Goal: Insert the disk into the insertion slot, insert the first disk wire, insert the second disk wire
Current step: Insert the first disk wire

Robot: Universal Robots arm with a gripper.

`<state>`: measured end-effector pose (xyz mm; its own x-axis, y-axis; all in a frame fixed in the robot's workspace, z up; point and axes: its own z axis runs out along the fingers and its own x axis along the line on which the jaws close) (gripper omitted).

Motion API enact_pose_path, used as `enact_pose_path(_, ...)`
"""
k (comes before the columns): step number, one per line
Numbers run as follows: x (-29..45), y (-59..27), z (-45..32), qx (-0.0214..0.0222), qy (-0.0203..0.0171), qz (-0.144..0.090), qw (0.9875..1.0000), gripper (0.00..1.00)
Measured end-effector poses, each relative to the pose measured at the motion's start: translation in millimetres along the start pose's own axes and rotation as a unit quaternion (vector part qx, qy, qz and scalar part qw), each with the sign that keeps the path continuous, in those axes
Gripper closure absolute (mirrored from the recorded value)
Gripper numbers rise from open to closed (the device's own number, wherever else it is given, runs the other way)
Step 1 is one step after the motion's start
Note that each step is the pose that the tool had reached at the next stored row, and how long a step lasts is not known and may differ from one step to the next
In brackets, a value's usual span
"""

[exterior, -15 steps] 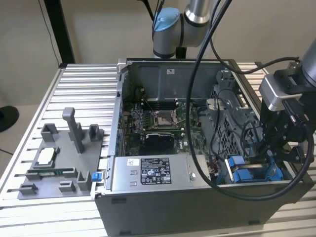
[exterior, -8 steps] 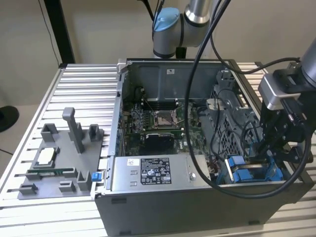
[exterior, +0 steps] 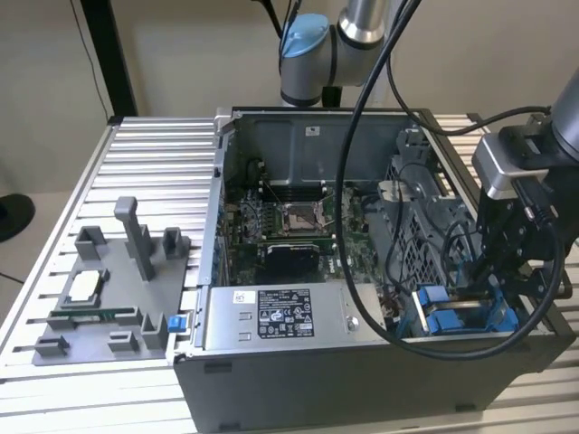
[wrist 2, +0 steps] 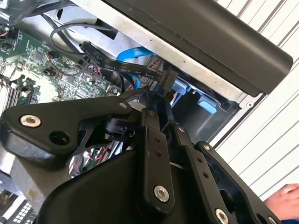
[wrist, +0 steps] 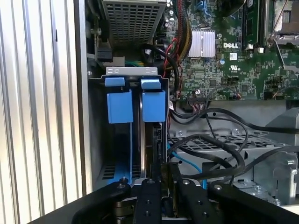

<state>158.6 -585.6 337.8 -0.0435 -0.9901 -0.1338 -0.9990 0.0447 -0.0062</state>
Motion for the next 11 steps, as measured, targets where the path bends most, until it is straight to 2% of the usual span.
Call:
enact_pose_path(7,0.5,0.0,0.7,-0.0025,-0.0005,0.001,1.0000,1.00)
enact_pose_path(11,0.5,-0.1,0.7,-0.0032,0.0006,0.001,1.0000,1.00)
